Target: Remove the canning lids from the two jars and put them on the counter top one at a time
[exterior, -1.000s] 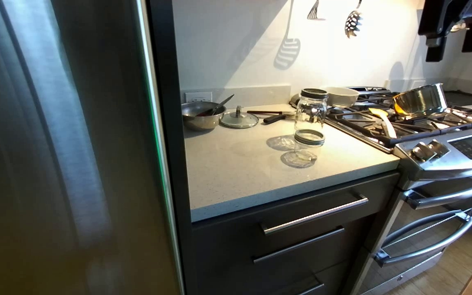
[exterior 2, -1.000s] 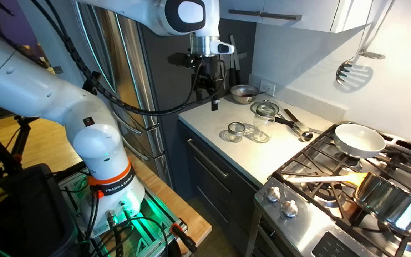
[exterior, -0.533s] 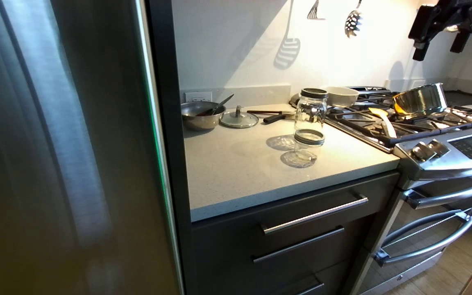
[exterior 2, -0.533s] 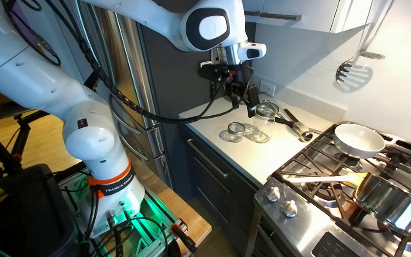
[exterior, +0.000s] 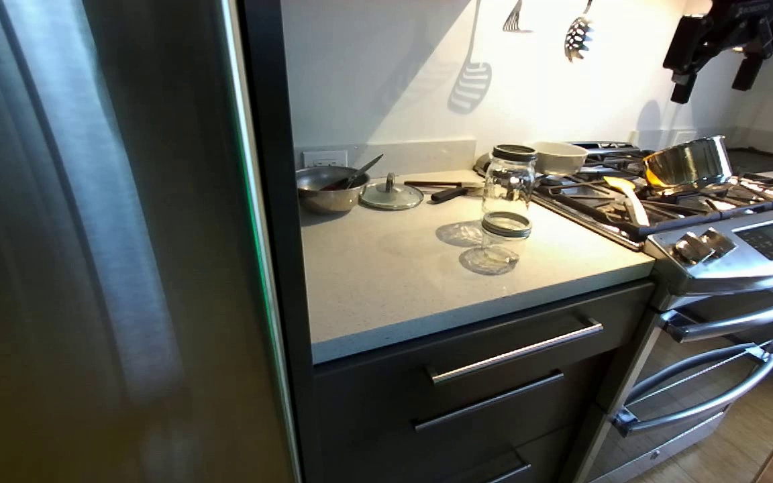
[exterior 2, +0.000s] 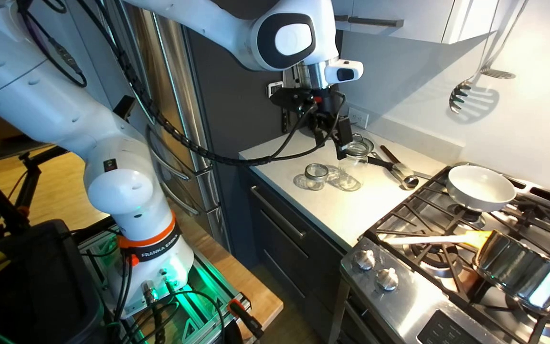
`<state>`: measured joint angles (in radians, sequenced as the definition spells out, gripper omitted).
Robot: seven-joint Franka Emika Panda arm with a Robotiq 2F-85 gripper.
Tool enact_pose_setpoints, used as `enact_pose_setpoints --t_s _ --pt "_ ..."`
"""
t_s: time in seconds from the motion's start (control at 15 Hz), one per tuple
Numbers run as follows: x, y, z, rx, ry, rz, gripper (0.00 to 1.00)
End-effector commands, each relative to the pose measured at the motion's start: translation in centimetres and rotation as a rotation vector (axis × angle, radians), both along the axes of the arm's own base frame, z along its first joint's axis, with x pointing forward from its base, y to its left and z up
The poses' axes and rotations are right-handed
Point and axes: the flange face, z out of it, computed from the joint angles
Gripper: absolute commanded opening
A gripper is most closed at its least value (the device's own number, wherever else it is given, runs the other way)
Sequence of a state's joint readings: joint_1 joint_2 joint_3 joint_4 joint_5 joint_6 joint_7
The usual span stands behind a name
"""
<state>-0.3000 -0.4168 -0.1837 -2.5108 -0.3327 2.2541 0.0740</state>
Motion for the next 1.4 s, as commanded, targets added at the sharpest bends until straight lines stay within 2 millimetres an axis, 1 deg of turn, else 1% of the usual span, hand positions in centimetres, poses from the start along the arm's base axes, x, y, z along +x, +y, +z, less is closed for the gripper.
enact_pose_setpoints --t_s 0.0,0.07,0.33,0.6,0.93,1.13,1.33 --pt "0.9 -1.6 -0.8 0.021 -0.038 -0.128 1.00" --pt "1.3 -2.1 -1.2 0.043 -0.045 -0.152 1.00" --pt "4.2 -4.4 -3.4 0.141 -0.089 -0.193 1.00" --pt "8.0 -5.6 -5.1 0.218 -0.136 -0.186 1.00" --pt "12.7 -5.8 -7.0 0.287 -0.123 -0.162 1.00" --pt "15.0 -6.2 -8.3 0.301 -0.096 -0.167 1.00" --pt "16.8 -6.2 -9.2 0.312 -0.075 -0.163 1.00"
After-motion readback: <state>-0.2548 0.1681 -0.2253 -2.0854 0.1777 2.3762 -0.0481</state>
